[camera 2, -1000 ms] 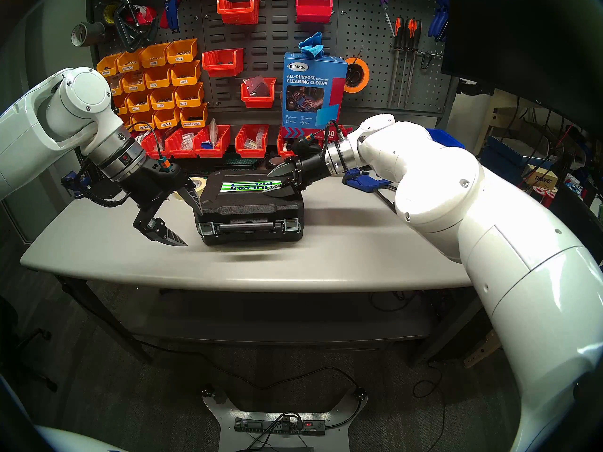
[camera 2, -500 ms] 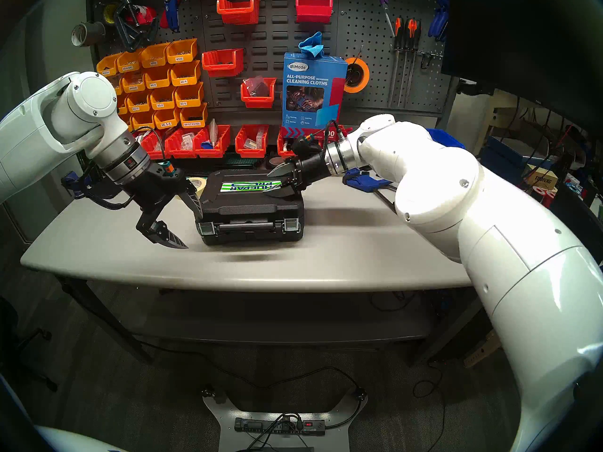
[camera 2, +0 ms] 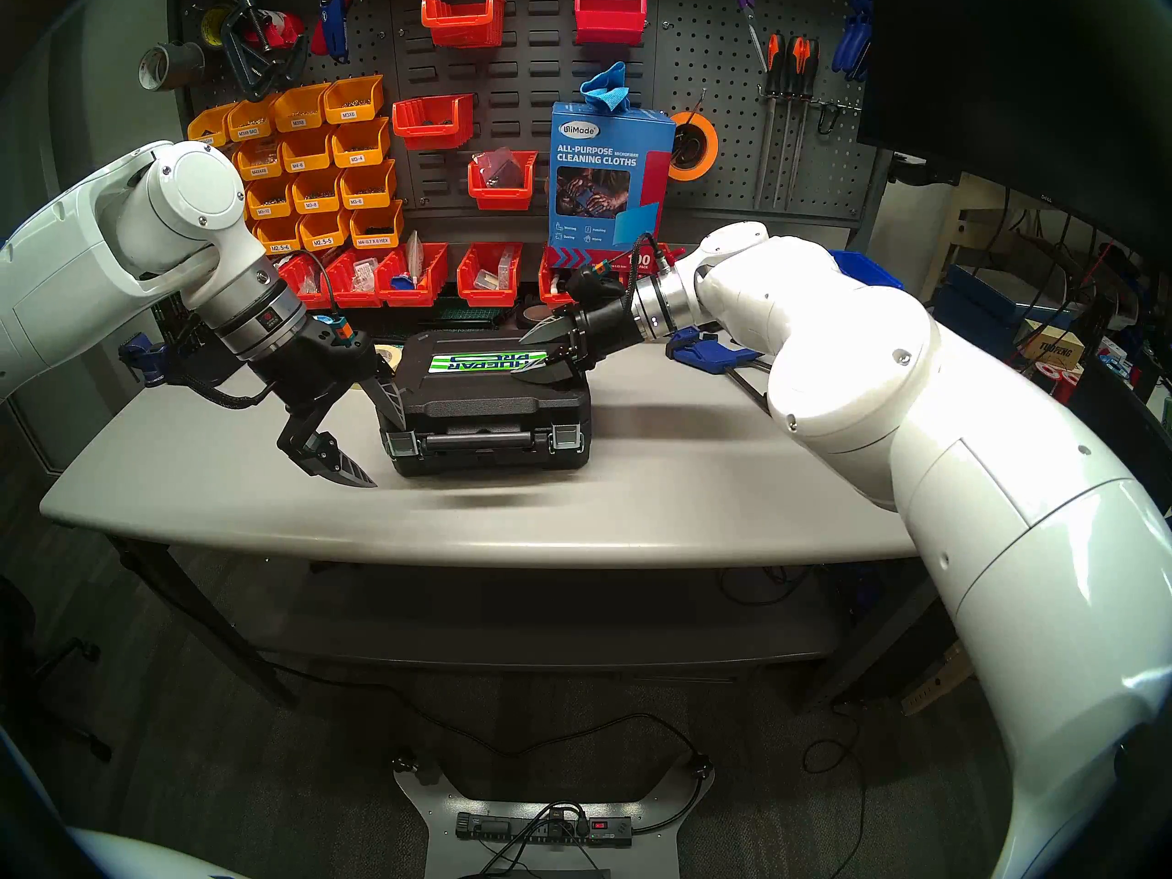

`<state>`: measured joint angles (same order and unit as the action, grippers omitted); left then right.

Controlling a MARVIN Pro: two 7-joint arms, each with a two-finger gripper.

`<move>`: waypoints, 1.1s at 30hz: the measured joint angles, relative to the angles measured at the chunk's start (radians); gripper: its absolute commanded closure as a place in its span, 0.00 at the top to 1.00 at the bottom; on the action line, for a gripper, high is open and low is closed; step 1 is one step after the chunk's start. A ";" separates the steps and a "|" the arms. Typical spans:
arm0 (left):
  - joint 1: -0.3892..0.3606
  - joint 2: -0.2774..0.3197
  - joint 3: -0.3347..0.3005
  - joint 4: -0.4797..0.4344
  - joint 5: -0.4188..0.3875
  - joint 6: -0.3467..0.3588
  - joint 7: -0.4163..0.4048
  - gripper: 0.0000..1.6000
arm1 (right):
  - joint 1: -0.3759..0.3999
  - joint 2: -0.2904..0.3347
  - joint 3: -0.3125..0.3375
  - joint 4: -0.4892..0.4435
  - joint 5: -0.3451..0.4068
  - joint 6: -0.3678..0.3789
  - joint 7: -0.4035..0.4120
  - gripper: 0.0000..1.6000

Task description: Open the tool box

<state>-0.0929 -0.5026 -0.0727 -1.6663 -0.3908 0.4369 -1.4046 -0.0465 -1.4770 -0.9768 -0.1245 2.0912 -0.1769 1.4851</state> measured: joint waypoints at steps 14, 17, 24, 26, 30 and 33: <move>-0.003 -0.020 0.057 0.024 0.029 -0.009 -0.001 0.00 | 0.000 0.000 -0.005 0.000 0.004 0.000 0.001 1.00; -0.001 -0.022 0.073 0.027 0.035 -0.020 -0.011 0.00 | 0.000 0.000 -0.006 0.000 0.006 0.000 0.001 1.00; 0.000 -0.025 0.090 0.034 0.039 -0.039 -0.030 0.00 | 0.000 0.000 -0.008 0.000 0.008 0.000 0.001 1.00; 0.000 -0.027 0.089 0.038 0.036 -0.044 -0.034 0.00 | 0.000 0.000 -0.009 0.000 0.009 0.000 0.001 1.00; -0.003 -0.030 0.078 0.051 0.028 -0.052 -0.039 0.00 | 0.000 0.000 -0.010 0.000 0.010 0.000 0.001 1.00; -0.009 -0.032 0.062 0.067 0.016 -0.059 -0.040 0.00 | 0.000 0.000 -0.010 0.000 0.011 0.000 0.001 1.00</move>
<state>-0.1022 -0.5350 -0.0112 -1.5996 -0.3745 0.3779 -1.4445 -0.0463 -1.4767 -0.9872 -0.1247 2.1021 -0.1769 1.4859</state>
